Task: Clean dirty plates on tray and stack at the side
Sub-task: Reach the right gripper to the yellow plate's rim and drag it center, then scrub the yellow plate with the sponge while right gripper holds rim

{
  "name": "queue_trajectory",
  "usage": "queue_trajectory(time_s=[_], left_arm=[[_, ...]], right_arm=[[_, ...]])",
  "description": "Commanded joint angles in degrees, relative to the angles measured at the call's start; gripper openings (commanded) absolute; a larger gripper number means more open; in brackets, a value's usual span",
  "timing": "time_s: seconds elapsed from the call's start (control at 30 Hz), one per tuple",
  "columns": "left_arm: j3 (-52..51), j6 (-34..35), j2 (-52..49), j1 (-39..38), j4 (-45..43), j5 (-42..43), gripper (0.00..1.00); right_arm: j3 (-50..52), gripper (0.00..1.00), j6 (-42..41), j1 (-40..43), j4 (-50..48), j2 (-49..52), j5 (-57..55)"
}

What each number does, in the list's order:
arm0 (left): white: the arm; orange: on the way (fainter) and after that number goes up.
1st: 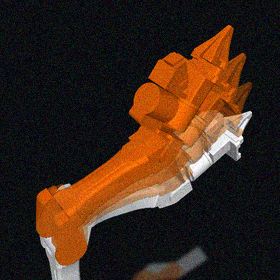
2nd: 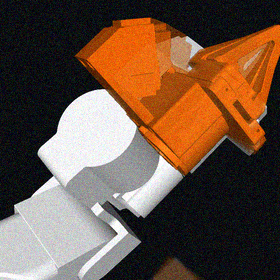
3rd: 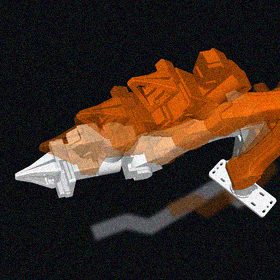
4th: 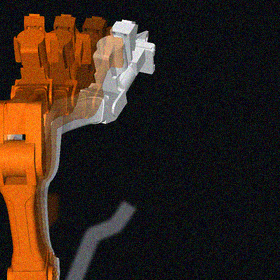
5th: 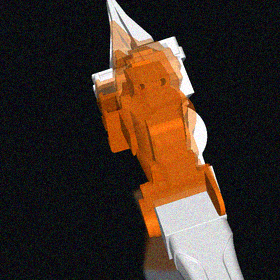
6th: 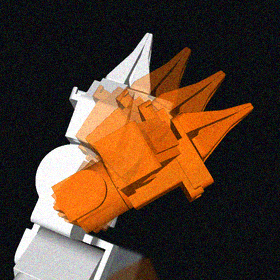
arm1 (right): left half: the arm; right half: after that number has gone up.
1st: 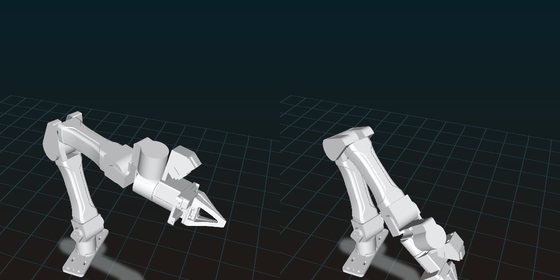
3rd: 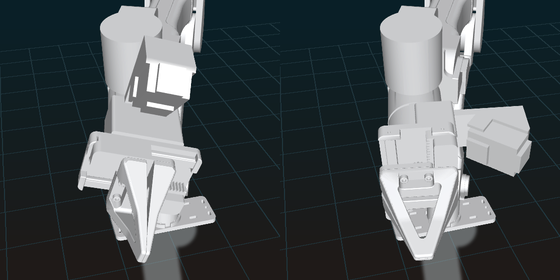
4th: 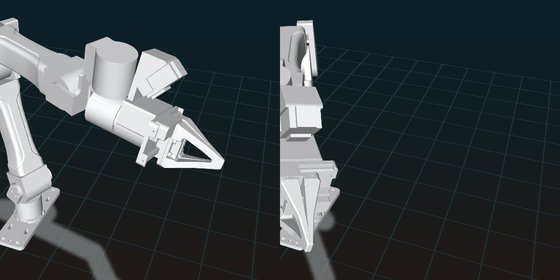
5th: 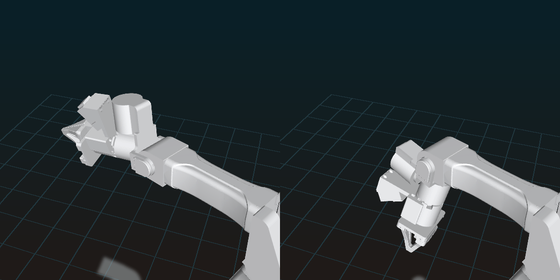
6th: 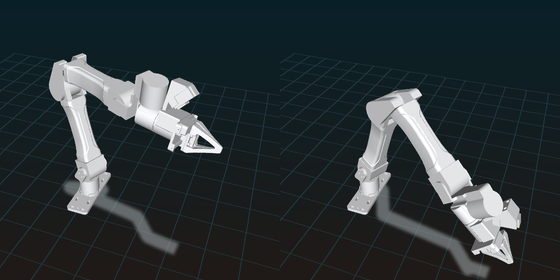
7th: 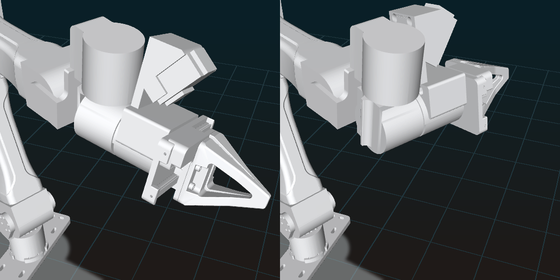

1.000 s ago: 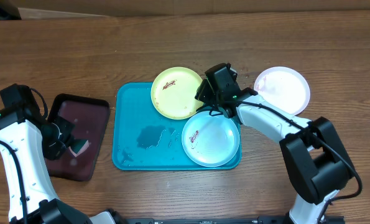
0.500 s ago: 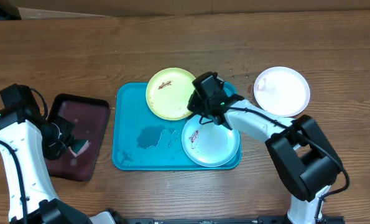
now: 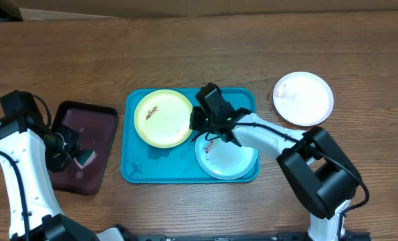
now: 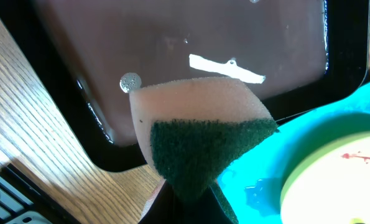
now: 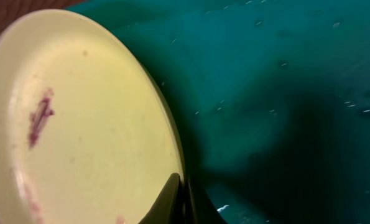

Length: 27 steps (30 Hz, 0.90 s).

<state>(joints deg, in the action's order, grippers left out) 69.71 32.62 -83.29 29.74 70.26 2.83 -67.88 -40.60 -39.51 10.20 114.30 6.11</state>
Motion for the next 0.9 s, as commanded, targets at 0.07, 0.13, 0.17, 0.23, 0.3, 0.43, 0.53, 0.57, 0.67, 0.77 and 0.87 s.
queue_trajectory(time_s=[0.07, 0.13, 0.17, 0.23, 0.3, 0.43, 0.53, 0.57, 0.67, 0.77, 0.87], left_arm=[[-0.3, -1.0, 0.0, 0.2, -0.1, 0.4, 0.04], [-0.3, -1.0, 0.0, 0.2, -0.1, 0.4, 0.04], [-0.3, -1.0, 0.0, 0.2, -0.1, 0.4, 0.04], [-0.3, -1.2, 0.0, 0.2, -0.1, 0.5, 0.04], [-0.3, -3.8, 0.0, 0.2, -0.4, 2.9, 0.04], [-0.3, -12.0, 0.0, -0.4, -2.1, 11.6, 0.04], [-0.3, -13.8, 0.0, -1.3, -2.4, 13.5, 0.04], [-0.3, -13.8, 0.0, -1.6, -2.4, 13.4, 0.04], [-0.3, -13.8, 0.0, -2.2, -2.7, 13.3, 0.04], [-0.3, -13.8, 0.0, -2.4, -2.8, 13.3, 0.04], [-0.3, -13.8, 0.0, -2.6, -2.8, 13.3, 0.04]], right_arm=[[0.0, 0.04, 7.0, -2.0, 0.7, 0.4, 3.5], [0.0, 0.04, 8.2, -2.6, 1.6, 0.4, 4.2], [0.0, 0.04, 9.0, -2.8, 2.0, 0.4, 4.3], [0.0, 0.04, 11.0, -3.2, 2.4, 0.4, 4.3], [0.0, 0.04, 14.0, -3.5, 2.7, 0.4, 4.5], [0.0, 0.12, 21.2, -4.3, 3.0, 0.4, 7.3], [-0.1, 0.42, 21.1, -4.4, 3.7, 0.4, 8.3], [-0.2, 0.52, 21.1, -4.4, 3.8, 0.4, 9.2], [-1.9, 0.52, 20.8, -4.4, 6.3, 0.4, 9.6], [-3.8, 0.52, 20.7, -4.4, 10.2, 0.4, 9.6], [-4.2, 0.5, 20.4, -4.4, 12.8, 0.4, 9.4]])
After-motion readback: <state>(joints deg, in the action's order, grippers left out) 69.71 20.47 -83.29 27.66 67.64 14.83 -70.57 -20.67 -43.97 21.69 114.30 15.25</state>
